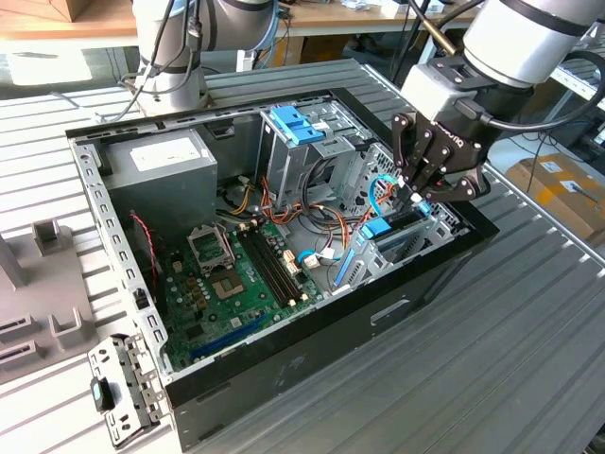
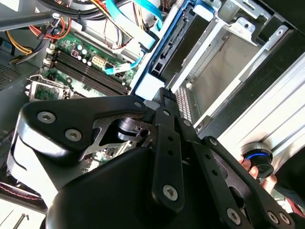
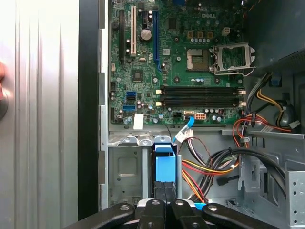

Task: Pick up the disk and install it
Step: 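Insert the disk into the insertion slot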

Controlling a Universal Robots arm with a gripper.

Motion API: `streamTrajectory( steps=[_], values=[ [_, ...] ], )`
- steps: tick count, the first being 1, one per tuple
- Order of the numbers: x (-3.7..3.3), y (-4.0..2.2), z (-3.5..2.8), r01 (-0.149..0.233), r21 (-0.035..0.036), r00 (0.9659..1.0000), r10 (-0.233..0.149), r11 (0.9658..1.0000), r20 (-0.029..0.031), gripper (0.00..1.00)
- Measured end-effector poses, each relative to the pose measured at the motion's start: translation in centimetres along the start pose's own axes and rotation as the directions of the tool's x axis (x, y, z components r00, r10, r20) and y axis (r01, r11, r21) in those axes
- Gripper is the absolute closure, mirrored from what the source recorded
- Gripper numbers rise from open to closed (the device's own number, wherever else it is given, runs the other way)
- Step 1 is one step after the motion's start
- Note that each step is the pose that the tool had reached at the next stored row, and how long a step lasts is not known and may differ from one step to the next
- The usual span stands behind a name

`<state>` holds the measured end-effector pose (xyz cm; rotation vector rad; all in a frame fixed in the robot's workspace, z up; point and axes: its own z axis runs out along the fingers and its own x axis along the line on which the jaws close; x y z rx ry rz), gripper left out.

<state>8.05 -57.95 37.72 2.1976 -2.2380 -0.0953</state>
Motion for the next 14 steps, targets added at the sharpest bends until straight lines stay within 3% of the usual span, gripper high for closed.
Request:
streamTrajectory(
  steps=[2, 7, 14],
  values=[
    [0.0, -0.2, 0.0, 0.0, 0.0, 1.0, 0.0, 1.0, 0.0001, 0.89],
    [-0.05, -1.4, 0.07, 0.0, 0.0, 1.0, 0.0, 1.0, -0.0008, 0.89],
    [-0.07, -2.4, 0.09, 0.0, 0.0, 1.0, 0.0, 1.0, -0.0009, 0.89]
  ],
)
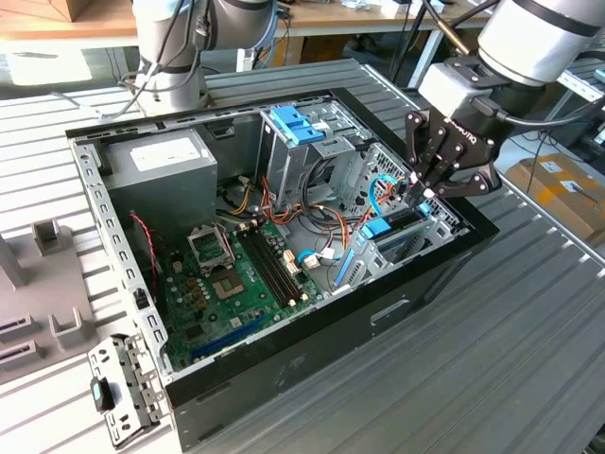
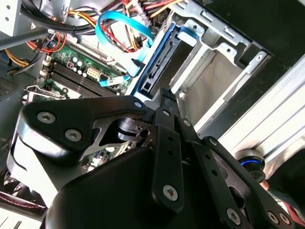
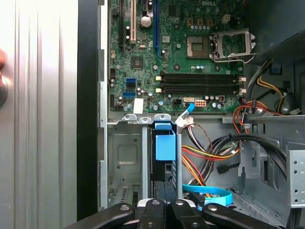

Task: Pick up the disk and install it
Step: 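Insert the disk into the insertion slot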

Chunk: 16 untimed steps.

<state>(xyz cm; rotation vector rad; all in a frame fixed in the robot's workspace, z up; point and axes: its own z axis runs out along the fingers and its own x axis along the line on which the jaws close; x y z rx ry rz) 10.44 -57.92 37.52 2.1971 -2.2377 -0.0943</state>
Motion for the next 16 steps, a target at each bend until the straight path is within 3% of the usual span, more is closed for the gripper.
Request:
streamTrajectory(
  steps=[12, 16],
  values=[
    [-0.05, -2.38, -0.05, 0.0, -0.0001, 1.0, 0.0, 1.0, 0.0, 0.89],
    [-0.05, -2.56, -0.06, 0.0, 0.0, 1.0, 0.0, 1.0, 0.0, 0.89]
  ],
)
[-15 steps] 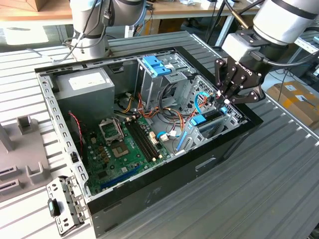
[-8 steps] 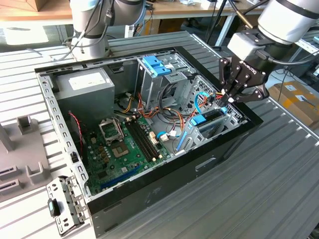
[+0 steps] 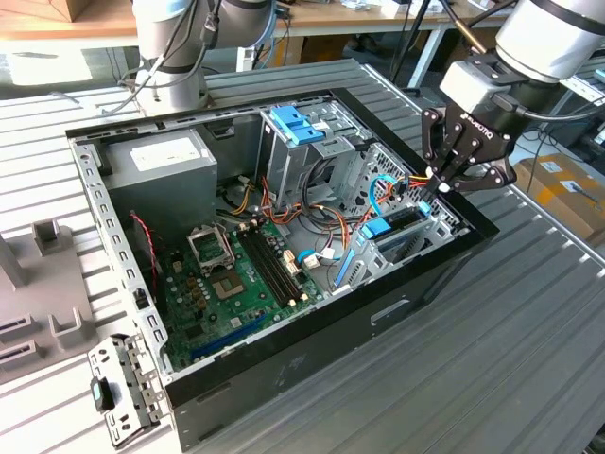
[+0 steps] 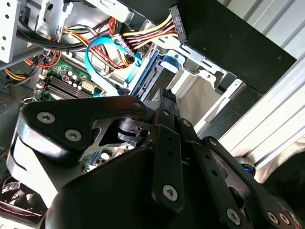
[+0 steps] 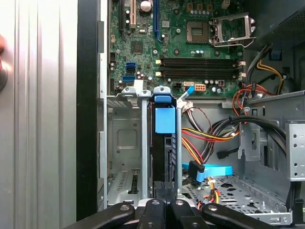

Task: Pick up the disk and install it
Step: 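Insert the disk into the insertion slot, then insert the first disk wire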

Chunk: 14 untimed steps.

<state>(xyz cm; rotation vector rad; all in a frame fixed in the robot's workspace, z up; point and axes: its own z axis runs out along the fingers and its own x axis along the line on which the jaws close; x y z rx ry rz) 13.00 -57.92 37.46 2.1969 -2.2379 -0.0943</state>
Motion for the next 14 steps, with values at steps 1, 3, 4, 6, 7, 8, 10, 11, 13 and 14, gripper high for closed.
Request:
streamTrajectory(
  steps=[1, 3, 4, 6, 7, 8, 10, 11, 13, 14],
  values=[
    [0.0, -0.01, 0.0, 0.0, 0.0, 1.0, 0.0, 1.0, 0.0, 0.89],
    [0.0, -0.02, 0.0, 0.0, 0.0, 1.0, 0.0, 1.0, 0.0, 0.89],
    [0.0, -0.02, 0.0, 0.0, 0.0, 1.0, 0.0, 1.0, 0.0, 0.89],
    [0.0, -0.03, 0.0, 0.0, 0.0, 1.0, 0.0, 1.0, 0.0, 0.89],
    [0.0, -0.03, 0.0, 0.001, 0.0, 1.0, -0.001, 1.0, 0.0, 0.89],
    [0.0, -0.03, 0.0, 0.003, 0.0, 1.0, -0.003, 1.0, -0.0001, 0.89],
    [0.0, -0.03, 0.0, 0.007, -0.0003, 1.0, -0.007, 1.0, -0.0004, 0.89],
    [0.0, -0.03, 0.0, 0.011, -0.0004, 0.9999, -0.011, 0.9999, -0.0005, 0.89],
    [0.0, -0.03, 0.0, 0.014, -0.0005, 0.9999, -0.014, 0.9999, -0.0006, 0.89],
    [0.0, -0.03, 0.0, 0.016, -0.0006, 0.9999, -0.016, 0.9999, -0.0008, 0.89]
  ],
)
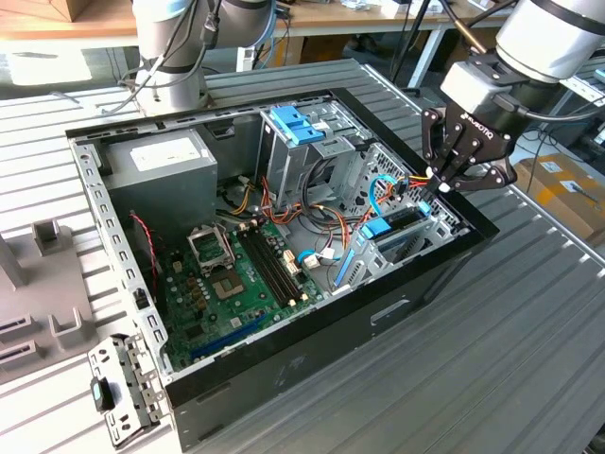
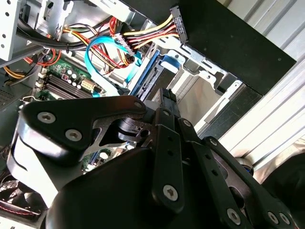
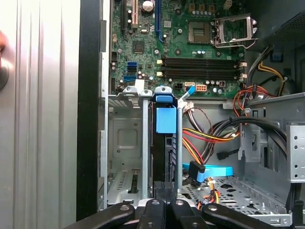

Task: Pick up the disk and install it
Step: 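Insert the first disk wire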

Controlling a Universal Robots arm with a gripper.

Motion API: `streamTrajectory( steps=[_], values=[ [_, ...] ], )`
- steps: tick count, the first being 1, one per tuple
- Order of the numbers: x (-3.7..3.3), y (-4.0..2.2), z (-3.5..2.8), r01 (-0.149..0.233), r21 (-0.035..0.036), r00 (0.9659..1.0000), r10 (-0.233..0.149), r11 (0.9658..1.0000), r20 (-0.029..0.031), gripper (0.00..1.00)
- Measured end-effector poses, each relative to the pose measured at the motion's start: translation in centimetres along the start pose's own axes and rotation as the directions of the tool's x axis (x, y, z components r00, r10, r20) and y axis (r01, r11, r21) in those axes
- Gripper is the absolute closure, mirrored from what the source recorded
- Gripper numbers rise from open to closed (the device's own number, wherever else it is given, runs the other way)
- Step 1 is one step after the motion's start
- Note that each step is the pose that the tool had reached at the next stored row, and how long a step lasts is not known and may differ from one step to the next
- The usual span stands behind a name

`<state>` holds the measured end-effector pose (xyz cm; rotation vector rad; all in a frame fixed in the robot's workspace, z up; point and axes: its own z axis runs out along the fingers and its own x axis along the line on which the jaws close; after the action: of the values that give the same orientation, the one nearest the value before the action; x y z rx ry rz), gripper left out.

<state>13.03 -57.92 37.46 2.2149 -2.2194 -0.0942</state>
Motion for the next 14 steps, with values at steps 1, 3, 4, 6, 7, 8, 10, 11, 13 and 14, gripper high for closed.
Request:
streamTrajectory(
  steps=[1, 3, 4, 6, 7, 8, 10, 11, 13, 14],
  values=[
    [0.0, 0.0, 0.0, 0.002, 0.0, 1.0, -0.002, 1.0, -0.0001, 0.89],
    [0.0, 0.0, 0.0, 0.005, -0.0002, 1.0, -0.005, 1.0, -0.0002, 0.89],
    [0.0, 0.0, 0.0, 0.009, -0.0003, 1.0, -0.009, 1.0, -0.0004, 0.89],
    [0.0, 0.0, 0.0, 0.02, -0.0008, 0.9998, -0.02, 0.9998, -0.0009, 0.89],
    [0.0, 0.0, 0.0, 0.022, -0.0009, 0.9997, -0.022, 0.9997, -0.001, 0.89],
    [0.0, 0.0, 0.0, 0.026, -0.001, 0.9997, -0.026, 0.9997, -0.0011, 0.89],
    [0.0, 0.0, 0.0, 0.032, -0.0013, 0.9995, -0.032, 0.9995, -0.0014, 0.89],
    [0.0, 0.0, 0.0, 0.035, -0.0014, 0.9994, -0.035, 0.9994, -0.0016, 0.89],
    [0.0, 0.0, 0.0, 0.044, -0.0018, 0.999, -0.044, 0.999, -0.0019, 0.89],
    [0.0, 0.0, 0.0, 0.046, -0.0018, 0.9989, -0.046, 0.9989, -0.0021, 0.89]
  ],
)
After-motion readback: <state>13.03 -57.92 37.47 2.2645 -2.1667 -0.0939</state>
